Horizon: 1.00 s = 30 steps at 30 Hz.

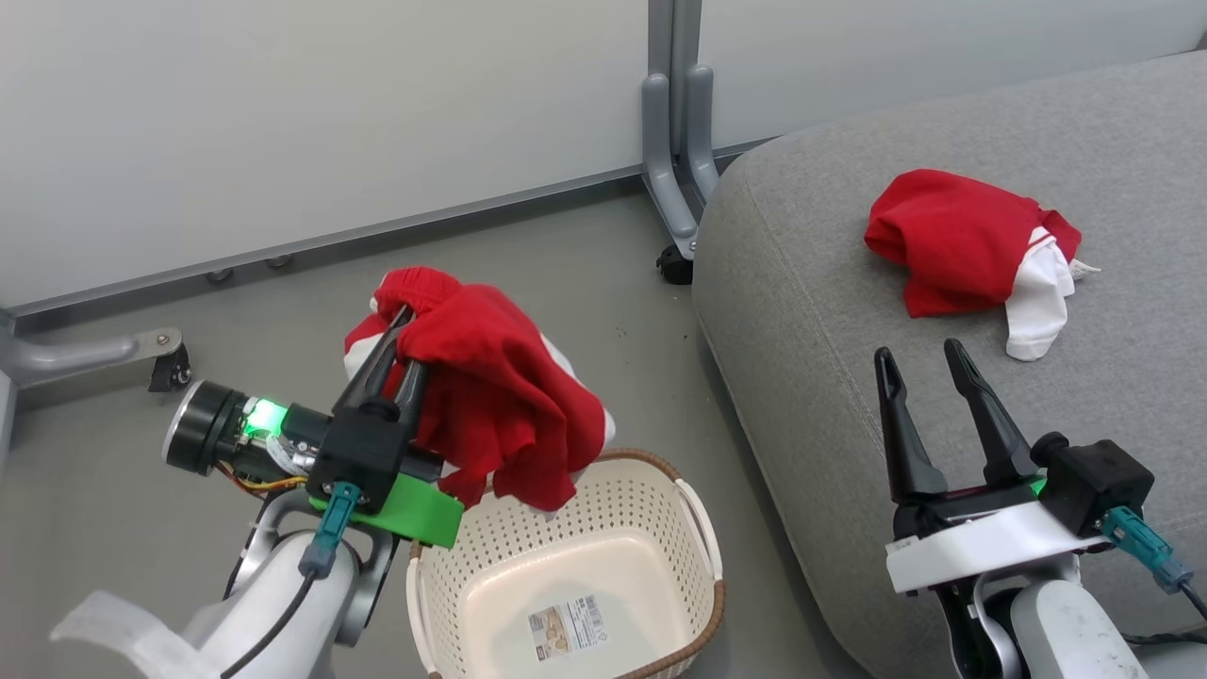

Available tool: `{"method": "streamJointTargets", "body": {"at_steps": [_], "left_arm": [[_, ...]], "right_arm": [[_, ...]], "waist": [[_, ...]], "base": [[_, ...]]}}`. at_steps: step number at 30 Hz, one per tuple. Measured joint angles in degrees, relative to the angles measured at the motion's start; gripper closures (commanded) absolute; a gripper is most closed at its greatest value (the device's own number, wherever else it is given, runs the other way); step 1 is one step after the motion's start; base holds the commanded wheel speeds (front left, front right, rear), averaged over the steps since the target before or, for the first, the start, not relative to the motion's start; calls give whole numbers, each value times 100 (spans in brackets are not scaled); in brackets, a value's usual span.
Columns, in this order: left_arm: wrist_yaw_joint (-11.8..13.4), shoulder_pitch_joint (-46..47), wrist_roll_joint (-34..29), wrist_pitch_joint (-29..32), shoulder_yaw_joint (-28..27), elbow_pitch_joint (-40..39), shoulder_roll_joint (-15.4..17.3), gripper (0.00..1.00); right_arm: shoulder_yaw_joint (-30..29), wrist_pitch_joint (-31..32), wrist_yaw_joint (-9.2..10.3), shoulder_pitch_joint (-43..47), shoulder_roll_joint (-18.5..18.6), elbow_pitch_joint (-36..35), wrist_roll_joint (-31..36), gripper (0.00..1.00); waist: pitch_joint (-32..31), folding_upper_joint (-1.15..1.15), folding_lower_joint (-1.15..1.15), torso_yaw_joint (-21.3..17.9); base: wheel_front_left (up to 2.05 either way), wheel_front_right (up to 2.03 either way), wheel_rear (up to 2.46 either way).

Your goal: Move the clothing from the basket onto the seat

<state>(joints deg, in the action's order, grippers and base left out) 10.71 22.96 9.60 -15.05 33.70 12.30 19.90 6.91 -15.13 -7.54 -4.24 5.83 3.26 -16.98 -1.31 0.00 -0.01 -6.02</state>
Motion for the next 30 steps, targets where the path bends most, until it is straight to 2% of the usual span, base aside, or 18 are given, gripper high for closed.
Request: {"method": "streamJointTargets", "body": {"at_steps": [4, 8, 22, 30], "left_arm": [[-123, -253, -237, -10, -304, -886, -13, 100], [-392, -567, -296, -9, -705, -1563, -254, 100], [-1441, -1027, -237, -9, -1485, -2105, -1496, 100], [-1726, -1123, 25, -9, -1617, -2199, -1681, 100]], "right_arm": [[36, 0, 0, 3, -3, -20, 2, 0], [163, 0, 0, 3, 19, -51, 29, 0], [176, 0, 0, 96, 71, -154, 54, 0], [155, 0, 0, 164, 41, -135, 55, 0]], "waist": [[-10, 0, 0, 31], [13, 0, 0, 29], [97, 0, 0, 97], [79, 0, 0, 63]], "base": [[0, 0, 0], [0, 0, 0], [0, 0, 0], [0, 0, 0]]}}
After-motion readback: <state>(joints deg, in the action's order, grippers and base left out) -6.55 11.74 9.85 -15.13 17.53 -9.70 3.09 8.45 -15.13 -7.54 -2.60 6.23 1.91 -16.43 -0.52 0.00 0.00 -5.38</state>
